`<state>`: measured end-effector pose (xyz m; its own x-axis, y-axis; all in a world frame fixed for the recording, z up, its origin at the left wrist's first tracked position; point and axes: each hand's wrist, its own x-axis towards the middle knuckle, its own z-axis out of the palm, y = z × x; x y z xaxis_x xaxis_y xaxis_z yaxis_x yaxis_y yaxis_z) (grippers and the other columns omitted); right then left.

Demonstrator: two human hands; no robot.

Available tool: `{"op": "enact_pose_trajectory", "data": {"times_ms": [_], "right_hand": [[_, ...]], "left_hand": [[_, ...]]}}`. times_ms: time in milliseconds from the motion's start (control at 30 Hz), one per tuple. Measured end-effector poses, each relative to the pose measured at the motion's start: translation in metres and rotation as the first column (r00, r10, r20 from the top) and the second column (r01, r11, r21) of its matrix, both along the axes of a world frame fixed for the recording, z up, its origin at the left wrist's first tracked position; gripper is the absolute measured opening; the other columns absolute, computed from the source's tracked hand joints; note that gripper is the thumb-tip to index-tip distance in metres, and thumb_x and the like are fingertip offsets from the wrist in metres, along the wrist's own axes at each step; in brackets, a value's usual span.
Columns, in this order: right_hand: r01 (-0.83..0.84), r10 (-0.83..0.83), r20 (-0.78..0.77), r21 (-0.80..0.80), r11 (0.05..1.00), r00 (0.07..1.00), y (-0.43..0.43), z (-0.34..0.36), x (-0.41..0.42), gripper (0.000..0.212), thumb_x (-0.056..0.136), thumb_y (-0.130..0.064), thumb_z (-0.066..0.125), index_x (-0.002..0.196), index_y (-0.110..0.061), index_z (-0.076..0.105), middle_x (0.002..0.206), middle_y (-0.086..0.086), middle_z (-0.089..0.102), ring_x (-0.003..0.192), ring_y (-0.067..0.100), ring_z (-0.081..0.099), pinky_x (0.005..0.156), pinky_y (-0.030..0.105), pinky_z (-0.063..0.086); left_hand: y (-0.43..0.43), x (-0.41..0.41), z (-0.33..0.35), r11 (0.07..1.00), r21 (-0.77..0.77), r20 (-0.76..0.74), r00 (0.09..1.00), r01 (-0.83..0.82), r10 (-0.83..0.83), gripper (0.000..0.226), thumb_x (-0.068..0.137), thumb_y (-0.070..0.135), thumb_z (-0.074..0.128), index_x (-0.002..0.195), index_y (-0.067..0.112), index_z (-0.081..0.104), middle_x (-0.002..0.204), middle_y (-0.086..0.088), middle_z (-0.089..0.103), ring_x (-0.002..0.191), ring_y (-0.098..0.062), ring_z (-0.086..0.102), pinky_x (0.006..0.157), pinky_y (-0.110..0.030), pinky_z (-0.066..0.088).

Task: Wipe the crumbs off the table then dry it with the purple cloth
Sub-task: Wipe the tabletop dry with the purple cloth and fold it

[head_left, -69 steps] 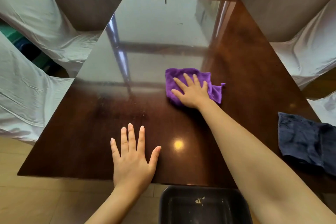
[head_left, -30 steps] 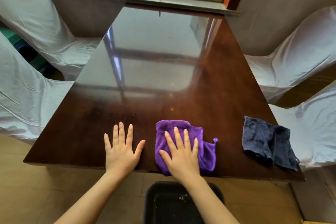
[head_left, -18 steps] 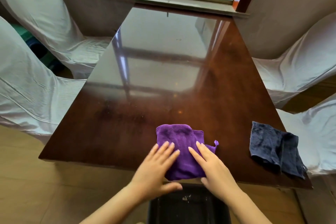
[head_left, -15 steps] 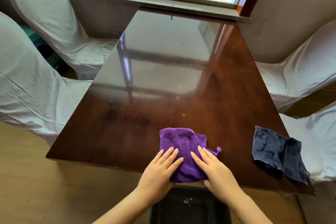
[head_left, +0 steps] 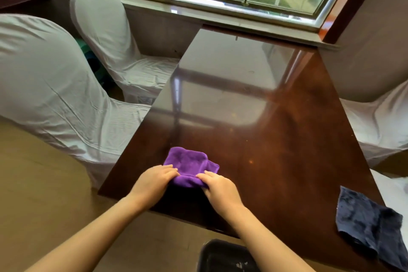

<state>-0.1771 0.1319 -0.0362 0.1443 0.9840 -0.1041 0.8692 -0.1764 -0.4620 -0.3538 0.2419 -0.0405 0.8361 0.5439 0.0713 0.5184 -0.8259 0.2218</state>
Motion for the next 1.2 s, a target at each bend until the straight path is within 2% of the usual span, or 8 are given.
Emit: {"op": "enact_pose_trajectory", "data": {"times_ms": [167,267,333,533,733,833,1000,1200], "right_hand": [[-0.012,0.012,0.015,0.006,1.000,1.000,0.027,-0.008,-0.034,0.033,0.095,-0.021,0.043,0.127,-0.018,0.049,0.134,0.009,0.053,0.121,0.028,0.049,0.096,0.042,0.046],[0.035,-0.032,-0.034,0.091,0.995,0.999,0.028,-0.002,-0.033,0.030,0.093,-0.018,0.046,0.122,-0.016,0.053,0.128,0.006,0.058,0.115,0.026,0.054,0.092,0.039,0.048],[0.068,-0.058,-0.063,0.153,0.986,0.996,0.027,0.008,-0.024,0.033,0.088,-0.014,0.050,0.120,-0.014,0.056,0.126,0.006,0.060,0.112,0.027,0.056,0.091,0.038,0.049],[0.191,-0.172,-0.112,0.196,0.962,0.979,0.023,0.058,0.025,0.035,0.083,-0.014,0.053,0.116,-0.021,0.059,0.117,0.005,0.065,0.107,0.028,0.058,0.089,0.035,0.047],[0.317,-0.287,-0.161,0.212,0.925,0.945,-0.004,0.112,0.106,0.033,0.080,-0.012,0.056,0.109,-0.025,0.065,0.109,0.006,0.071,0.102,0.028,0.064,0.086,0.040,0.050],[0.387,-0.351,-0.187,0.218,0.896,0.917,-0.026,0.135,0.159,0.032,0.079,-0.009,0.058,0.106,-0.022,0.069,0.105,0.007,0.073,0.098,0.024,0.066,0.082,0.032,0.051],[0.498,-0.432,-0.286,0.220,0.839,0.855,-0.069,0.159,0.261,0.030,0.081,-0.003,0.060,0.107,-0.013,0.069,0.102,0.008,0.071,0.093,0.019,0.065,0.068,0.016,0.042],[0.583,-0.513,-0.289,0.270,0.766,0.808,-0.122,0.152,0.375,0.027,0.087,-0.006,0.057,0.111,-0.015,0.066,0.108,0.007,0.068,0.094,0.014,0.058,0.073,0.018,0.044]], "left_hand": [[0.016,-0.035,-0.002,0.997,-0.029,0.005,0.997,-0.074,0.074,0.034,0.061,0.000,0.075,0.094,0.010,0.072,0.097,-0.009,0.074,0.089,-0.025,0.071,0.071,-0.039,0.059],[0.006,-0.036,0.001,0.993,-0.056,0.107,0.988,-0.104,0.110,0.029,0.074,0.013,0.055,0.099,0.010,0.070,0.099,-0.008,0.074,0.089,-0.023,0.071,0.069,-0.033,0.059],[0.002,-0.026,0.010,0.986,-0.092,0.169,0.974,-0.137,0.151,0.036,0.079,0.021,0.044,0.103,0.012,0.068,0.100,-0.005,0.073,0.089,-0.023,0.070,0.067,-0.030,0.058],[0.008,0.032,0.054,0.986,-0.094,0.240,0.958,-0.140,0.159,0.036,0.086,0.016,0.054,0.121,0.017,0.055,0.115,-0.003,0.063,0.103,-0.025,0.060,0.077,-0.038,0.052],[0.004,0.114,0.107,0.997,-0.068,0.295,0.954,-0.027,0.045,0.027,0.086,0.022,0.056,0.112,0.015,0.058,0.113,-0.007,0.064,0.098,-0.031,0.062,0.074,-0.039,0.047],[-0.007,0.170,0.129,0.998,-0.049,0.292,0.956,0.050,-0.034,0.025,0.088,0.027,0.052,0.110,0.017,0.059,0.111,-0.008,0.067,0.099,-0.031,0.061,0.074,-0.039,0.046],[-0.034,0.285,0.155,0.981,-0.105,0.294,0.948,0.162,-0.125,0.021,0.089,0.020,0.048,0.103,0.011,0.062,0.103,-0.014,0.068,0.091,-0.034,0.061,0.072,-0.040,0.047],[-0.083,0.415,0.147,0.945,-0.193,0.377,0.909,0.263,-0.176,0.021,0.087,0.011,0.049,0.098,0.011,0.068,0.097,-0.012,0.072,0.087,-0.030,0.063,0.073,-0.039,0.051]]}}
